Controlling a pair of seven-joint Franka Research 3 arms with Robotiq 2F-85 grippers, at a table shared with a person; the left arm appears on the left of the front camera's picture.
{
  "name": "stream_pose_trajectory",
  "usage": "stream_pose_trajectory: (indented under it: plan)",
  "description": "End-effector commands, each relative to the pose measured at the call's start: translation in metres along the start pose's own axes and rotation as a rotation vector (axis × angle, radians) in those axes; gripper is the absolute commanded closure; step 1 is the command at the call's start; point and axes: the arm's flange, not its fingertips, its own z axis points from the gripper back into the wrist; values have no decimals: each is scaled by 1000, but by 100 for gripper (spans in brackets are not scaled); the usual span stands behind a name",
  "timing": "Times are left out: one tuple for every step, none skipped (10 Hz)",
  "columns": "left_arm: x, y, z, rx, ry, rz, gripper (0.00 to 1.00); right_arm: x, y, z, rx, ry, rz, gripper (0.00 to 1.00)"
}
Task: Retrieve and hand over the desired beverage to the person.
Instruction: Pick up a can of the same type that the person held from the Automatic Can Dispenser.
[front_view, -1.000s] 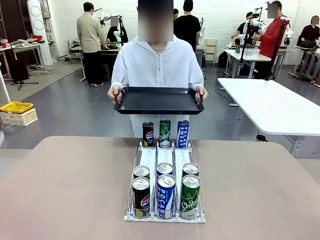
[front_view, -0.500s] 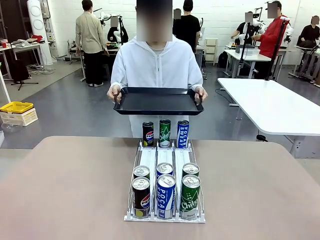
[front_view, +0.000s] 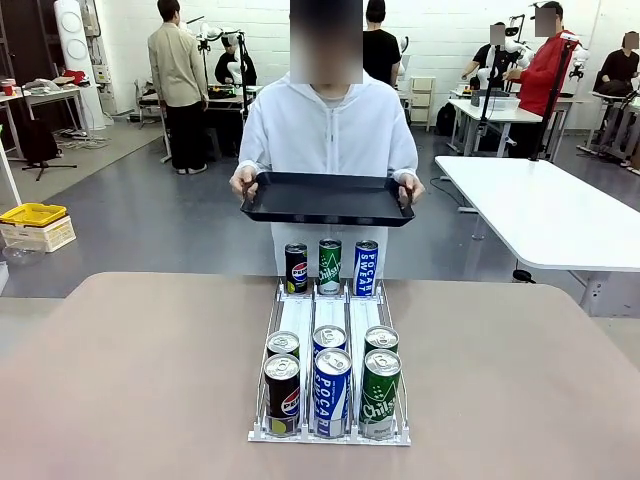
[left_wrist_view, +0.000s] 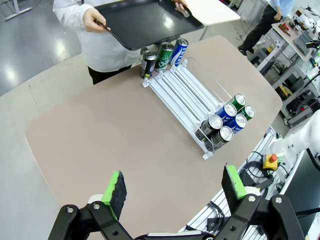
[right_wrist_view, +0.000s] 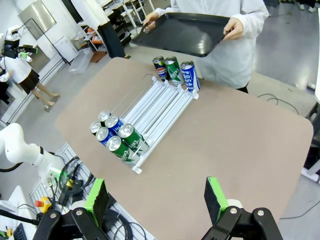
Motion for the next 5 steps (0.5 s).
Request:
stream_pose_trajectory:
  plan:
    - [0, 1, 2, -8, 2, -19, 0, 2, -1, -1, 23, -10, 8, 0]
    - [0, 1, 2, -8, 2, -19, 0, 2, -1, -1, 23, -10, 8, 0]
    - [0, 1, 2, -8, 2, -19, 0, 2, -1, -1, 23, -10, 8, 0]
    - [0, 1, 2, -8, 2, -19, 0, 2, -1, -1, 23, -10, 8, 0]
    - [0, 1, 2, -8, 2, -19, 0, 2, -1, -1, 23, -10, 8, 0]
